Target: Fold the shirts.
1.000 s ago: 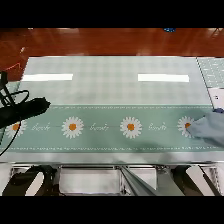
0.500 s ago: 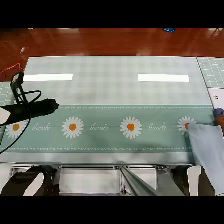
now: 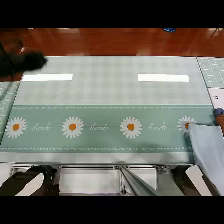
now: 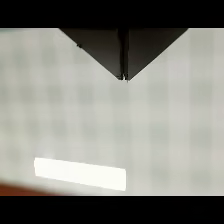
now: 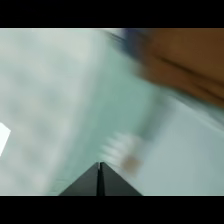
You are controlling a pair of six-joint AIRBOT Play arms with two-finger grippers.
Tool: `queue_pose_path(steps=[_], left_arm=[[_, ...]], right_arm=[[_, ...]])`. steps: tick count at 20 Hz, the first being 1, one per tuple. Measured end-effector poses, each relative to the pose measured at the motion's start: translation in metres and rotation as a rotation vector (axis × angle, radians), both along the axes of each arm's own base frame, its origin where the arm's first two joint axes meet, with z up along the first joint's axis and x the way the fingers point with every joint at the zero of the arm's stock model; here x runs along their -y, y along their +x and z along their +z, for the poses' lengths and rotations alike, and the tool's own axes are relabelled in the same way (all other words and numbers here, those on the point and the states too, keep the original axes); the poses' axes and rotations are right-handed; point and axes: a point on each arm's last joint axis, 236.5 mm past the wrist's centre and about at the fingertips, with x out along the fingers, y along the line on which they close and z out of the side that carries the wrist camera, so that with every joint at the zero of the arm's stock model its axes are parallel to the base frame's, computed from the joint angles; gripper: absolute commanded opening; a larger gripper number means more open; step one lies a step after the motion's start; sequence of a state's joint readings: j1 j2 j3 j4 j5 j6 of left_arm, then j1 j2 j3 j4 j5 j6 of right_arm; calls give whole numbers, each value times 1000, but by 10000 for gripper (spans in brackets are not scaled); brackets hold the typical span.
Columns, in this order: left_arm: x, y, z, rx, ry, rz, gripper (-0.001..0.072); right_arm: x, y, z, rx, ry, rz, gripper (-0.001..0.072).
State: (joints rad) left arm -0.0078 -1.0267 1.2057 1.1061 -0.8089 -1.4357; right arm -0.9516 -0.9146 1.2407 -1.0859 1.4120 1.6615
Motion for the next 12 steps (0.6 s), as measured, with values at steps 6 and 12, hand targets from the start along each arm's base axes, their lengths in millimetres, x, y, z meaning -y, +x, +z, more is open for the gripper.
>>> queue_pose_path(steps=[6,12], left_arm=[[51,19,21,-43,53,-167,20],[38,-1,-122,-453,131,-150,21]], right_arm=[[-192,166,8,108,-147,674,28],[-243,167,-129,-363,-306,873,27]])
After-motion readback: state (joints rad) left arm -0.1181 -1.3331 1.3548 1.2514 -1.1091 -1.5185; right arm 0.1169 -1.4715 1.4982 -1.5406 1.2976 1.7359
